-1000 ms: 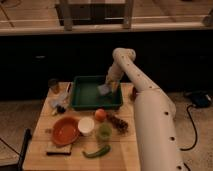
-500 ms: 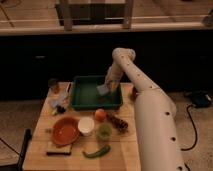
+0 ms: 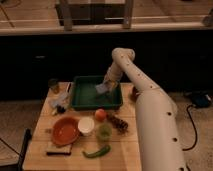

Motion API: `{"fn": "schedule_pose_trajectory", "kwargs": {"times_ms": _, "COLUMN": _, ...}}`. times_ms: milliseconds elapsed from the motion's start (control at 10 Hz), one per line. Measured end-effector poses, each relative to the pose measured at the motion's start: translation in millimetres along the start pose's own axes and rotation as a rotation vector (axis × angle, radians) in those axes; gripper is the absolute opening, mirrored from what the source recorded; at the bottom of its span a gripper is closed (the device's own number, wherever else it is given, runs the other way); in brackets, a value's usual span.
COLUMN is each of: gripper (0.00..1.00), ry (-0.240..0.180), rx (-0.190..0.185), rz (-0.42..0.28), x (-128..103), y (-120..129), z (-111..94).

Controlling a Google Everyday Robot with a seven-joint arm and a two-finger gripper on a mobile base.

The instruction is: Place sponge in tray

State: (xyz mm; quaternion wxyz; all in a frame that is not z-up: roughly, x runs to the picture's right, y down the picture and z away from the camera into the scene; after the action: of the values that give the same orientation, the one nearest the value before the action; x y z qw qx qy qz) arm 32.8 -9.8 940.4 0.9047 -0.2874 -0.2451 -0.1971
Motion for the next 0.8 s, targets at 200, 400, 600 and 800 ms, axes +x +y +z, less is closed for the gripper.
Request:
{"fn": "schedule_pose_trajectory", "kwargs": {"times_ms": 200, "gripper": 0.80, "ry": -0.003, "rx": -0.008, "rz": -0.007, "x": -3, "y": 0, "z": -1}}
{"fn": "schedule_pose_trajectory", "kwargs": {"times_ms": 400, "gripper": 0.80, "ry": -0.003, "rx": -0.016, "rz": -0.011, "x": -5, "y": 1, "z": -3}}
{"fn": "schedule_pose_trajectory", "kwargs": {"times_ms": 600, "gripper": 0.80, "ry": 0.001, "rx": -0.016, "rz": -0.013, "x": -6, "y": 2, "z": -8}}
{"fn": "schedule_pose_trajectory", "kwargs": {"times_ms": 800, "gripper": 0.80, "ry": 0.005, "rx": -0.013, "rz": -0.007, "x": -4, "y": 4, "z": -17}}
